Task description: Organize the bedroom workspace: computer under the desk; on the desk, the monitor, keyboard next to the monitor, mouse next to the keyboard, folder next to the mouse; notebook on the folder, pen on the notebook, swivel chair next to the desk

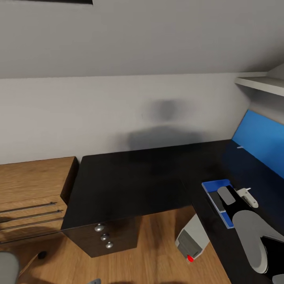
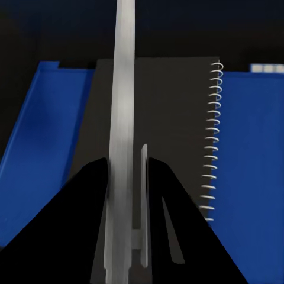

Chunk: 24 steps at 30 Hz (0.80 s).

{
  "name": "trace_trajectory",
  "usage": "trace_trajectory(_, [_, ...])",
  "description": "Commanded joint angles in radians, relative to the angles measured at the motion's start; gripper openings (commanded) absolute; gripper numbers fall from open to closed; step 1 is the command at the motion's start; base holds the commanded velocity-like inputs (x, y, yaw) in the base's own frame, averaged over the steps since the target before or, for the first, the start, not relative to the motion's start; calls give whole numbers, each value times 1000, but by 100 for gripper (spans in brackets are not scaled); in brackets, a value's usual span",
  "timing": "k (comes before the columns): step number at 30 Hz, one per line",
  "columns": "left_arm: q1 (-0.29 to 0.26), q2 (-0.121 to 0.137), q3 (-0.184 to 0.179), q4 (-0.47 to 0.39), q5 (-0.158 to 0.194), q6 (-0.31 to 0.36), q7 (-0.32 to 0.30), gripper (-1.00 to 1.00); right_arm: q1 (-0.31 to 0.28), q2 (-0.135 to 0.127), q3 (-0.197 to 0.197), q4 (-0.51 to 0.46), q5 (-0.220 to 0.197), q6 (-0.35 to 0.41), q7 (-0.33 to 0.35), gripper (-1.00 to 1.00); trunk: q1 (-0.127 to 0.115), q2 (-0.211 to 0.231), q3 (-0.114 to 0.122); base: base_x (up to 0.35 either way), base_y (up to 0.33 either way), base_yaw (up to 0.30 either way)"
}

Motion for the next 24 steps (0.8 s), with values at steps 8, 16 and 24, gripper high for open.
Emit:
trace_trajectory(8, [-1,-6,-5,0,10,-6,6,100,-1,0,0,1,-12,-10,0,-100,31,-58,-27,0,0,0])
trace_trajectory(16, [-1,-7,-5,1,10,-6,6,100,-1,-1,0,0,-12,-10,0,-100,62,-114,-52,0,0,0])
trace_trajectory(24, [-1,-7,-5,1,10,-6,6,100,-1,-1,0,1,-12,-10,0,-100,92,-170,-77,0,0,0])
